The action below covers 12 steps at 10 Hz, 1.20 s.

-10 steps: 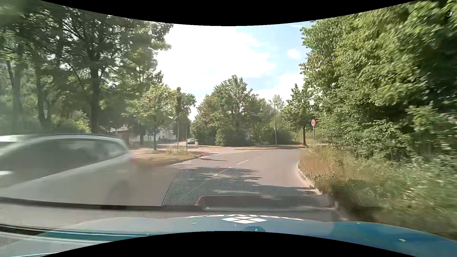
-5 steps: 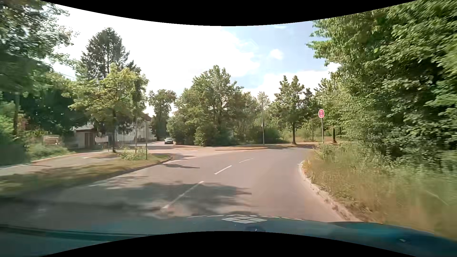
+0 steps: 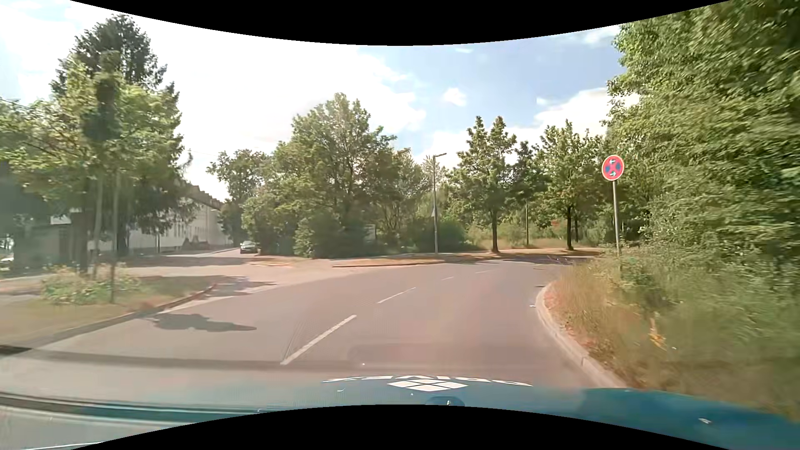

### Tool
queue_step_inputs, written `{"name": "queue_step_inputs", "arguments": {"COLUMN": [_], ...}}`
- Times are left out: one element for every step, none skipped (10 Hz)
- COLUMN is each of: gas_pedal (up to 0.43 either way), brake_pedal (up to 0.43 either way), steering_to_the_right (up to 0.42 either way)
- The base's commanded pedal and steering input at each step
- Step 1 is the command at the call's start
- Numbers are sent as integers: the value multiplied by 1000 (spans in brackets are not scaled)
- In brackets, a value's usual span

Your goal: Follow the waypoints while adhering to traffic rules and regulations

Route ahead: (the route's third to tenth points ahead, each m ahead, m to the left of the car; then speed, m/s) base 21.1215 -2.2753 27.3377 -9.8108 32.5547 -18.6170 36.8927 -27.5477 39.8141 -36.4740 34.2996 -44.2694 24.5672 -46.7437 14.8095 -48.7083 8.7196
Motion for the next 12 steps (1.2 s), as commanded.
{"name": "queue_step_inputs", "arguments": {"gas_pedal": [79,79,79,79,67,59,59,67,67,67,67,67], "brake_pedal": [0,0,0,0,0,0,0,0,0,0,0,0], "steering_to_the_right": [95,101,109,116,125,133,134,136,140,146,148,148]}}
